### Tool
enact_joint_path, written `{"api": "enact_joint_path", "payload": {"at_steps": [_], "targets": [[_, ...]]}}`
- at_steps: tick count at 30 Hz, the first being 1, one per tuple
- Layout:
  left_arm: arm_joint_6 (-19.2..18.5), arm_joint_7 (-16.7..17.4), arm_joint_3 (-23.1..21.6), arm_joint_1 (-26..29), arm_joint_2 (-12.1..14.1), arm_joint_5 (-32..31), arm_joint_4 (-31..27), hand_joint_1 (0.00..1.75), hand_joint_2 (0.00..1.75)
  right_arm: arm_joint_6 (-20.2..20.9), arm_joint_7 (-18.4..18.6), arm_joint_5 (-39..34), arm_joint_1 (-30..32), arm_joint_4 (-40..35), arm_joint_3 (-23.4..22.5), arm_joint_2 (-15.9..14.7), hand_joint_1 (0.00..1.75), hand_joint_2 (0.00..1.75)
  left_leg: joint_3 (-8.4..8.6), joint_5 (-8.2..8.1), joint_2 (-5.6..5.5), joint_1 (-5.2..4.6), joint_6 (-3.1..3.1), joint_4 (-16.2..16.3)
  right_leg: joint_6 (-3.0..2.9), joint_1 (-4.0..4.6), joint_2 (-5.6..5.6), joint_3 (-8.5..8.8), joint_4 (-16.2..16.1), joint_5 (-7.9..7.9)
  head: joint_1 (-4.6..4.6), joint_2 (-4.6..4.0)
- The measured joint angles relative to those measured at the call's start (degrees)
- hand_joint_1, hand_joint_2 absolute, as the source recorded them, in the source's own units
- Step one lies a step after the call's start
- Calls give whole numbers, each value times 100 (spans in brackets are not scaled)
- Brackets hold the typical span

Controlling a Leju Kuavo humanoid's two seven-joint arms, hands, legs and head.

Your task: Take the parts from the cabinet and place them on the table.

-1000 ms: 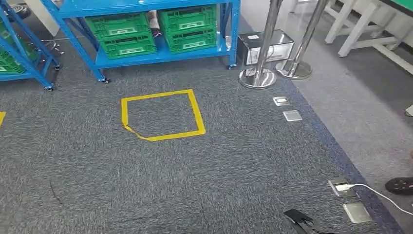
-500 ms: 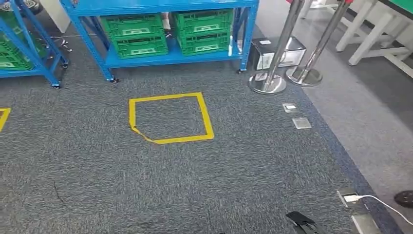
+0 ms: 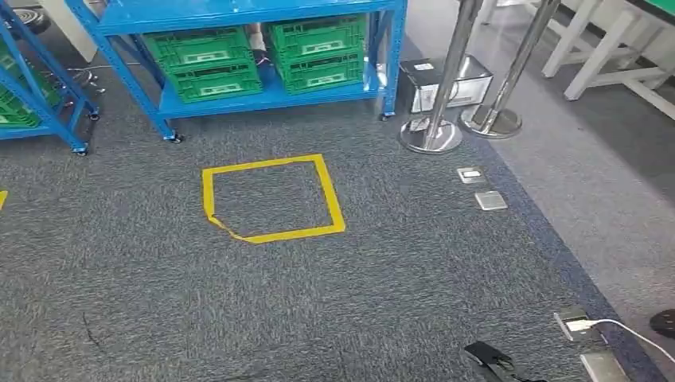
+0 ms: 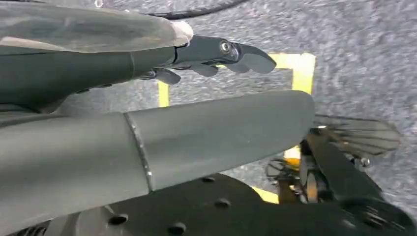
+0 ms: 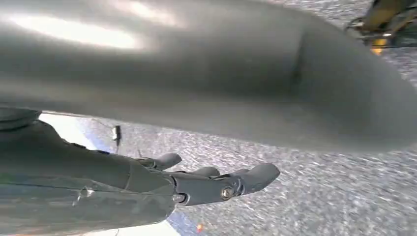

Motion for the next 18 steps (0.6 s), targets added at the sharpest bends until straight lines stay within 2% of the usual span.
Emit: {"api": "enact_joint_path", "payload": {"at_steps": [1,2,5,6,7,8,10,11,12,13,14,16,17,18], "targets": [[0,0,0,2,0,0,0,0,0,-2,2,2,1,0,0,0,0,0,143,147,8,3,9,-427,36,-1,-6,-57,-13,-43,-15,0],[0,0,0,-23,0,0,0,0,0,-2,2,4,-17,-2,2,0,0,0,231,-5,3,-55,27,-499,83,35,1,-29,-14,-95,-55,-2],[2,-2,2,-26,2,29,0,0,0,0,18,22,-30,-2,11,0,0,0,231,-63,-18,-94,155,-487,181,16,-6,42,-107,-128,-20,0],[4,0,0,-28,2,37,0,0,0,0,24,28,-43,-2,13,0,0,0,274,-60,-21,-58,204,-541,229,15,-5,88,-140,-153,-18,0],[13,-2,0,-13,0,40,0,0,0,0,37,31,-42,-4,15,0,0,0,347,-56,-14,-36,236,-604,240,-6,-23,87,-31,-203,7,0],[15,0,2,-8,-2,40,0,0,0,0,37,42,-49,-4,15,0,0,0,407,-80,-7,-38,279,-638,232,19,-29,-42,287,-358,42,0],[24,-2,2,-13,4,40,0,0,0,0,44,46,-48,-4,22,0,0,0,478,-146,3,-56,341,-640,234,37,-31,-654,1399,-791,109,-2],[26,-4,2,-12,2,40,0,0,0,0,52,46,-46,-4,24,0,0,0,517,-182,0,-71,351,-639,235,38,-31,-911,1784,-875,129,0],[26,-9,2,-10,2,37,0,0,0,0,52,46,-38,-4,26,0,0,0,572,-225,-7,-81,355,-639,232,38,-32,-1073,1928,-803,138,0],[26,-15,2,-3,2,35,0,0,0,0,57,46,-21,-2,31,0,0,0,643,-272,-21,-88,353,-639,220,39,-32,-1077,1762,-573,148,0],[26,-17,2,5,-4,35,0,0,0,0,55,46,-20,0,39,0,0,0,716,-320,-29,-89,345,-639,200,40,-32,-976,1383,-257,164,0],[26,-18,2,12,-13,35,0,0,0,-2,52,46,-26,0,55,0,0,0,871,-433,-35,-90,303,-639,139,48,-33,-656,328,415,212,0],[26,-17,2,9,-20,33,0,0,0,-2,55,42,-13,13,59,0,0,0,879,-474,-34,-124,261,-623,137,105,-27,-601,279,322,188,-2],[26,-17,2,-9,-15,31,0,0,0,0,55,42,-31,13,61,0,0,0,856,-489,-48,-121,234,-593,100,85,-33,-529,143,272,186,0]]}}
